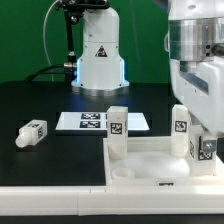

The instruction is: Assemble square table

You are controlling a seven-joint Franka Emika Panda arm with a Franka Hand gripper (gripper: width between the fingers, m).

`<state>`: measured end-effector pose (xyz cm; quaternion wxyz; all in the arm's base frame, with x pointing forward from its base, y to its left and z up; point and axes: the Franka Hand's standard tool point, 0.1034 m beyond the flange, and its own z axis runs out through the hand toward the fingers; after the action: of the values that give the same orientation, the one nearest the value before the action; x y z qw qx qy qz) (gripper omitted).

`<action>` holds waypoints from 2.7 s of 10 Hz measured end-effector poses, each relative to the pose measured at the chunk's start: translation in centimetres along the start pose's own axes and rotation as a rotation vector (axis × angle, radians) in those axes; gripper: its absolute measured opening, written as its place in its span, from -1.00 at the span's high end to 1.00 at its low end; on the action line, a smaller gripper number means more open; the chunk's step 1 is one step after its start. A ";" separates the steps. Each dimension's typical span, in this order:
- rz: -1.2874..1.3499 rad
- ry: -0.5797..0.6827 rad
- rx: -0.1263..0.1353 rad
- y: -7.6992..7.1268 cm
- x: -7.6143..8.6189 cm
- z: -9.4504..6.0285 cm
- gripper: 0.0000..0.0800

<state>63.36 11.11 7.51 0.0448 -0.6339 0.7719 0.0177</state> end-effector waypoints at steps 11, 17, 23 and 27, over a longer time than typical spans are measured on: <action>-0.744 0.020 0.009 0.1 -0.3 1.1 -0.62; -1.219 0.059 -0.002 -0.3 0.0 0.9 -0.33; -0.756 0.062 0.038 -0.3 0.3 1.0 0.29; -0.281 -0.048 0.068 -0.7 1.3 0.9 0.29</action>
Offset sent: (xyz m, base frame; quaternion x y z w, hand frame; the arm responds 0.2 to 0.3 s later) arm 0.0000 0.0000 0.0000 0.0000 0.0000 0.0000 1.0000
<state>63.79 9.77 6.56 0.0866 -0.7333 0.6744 0.0002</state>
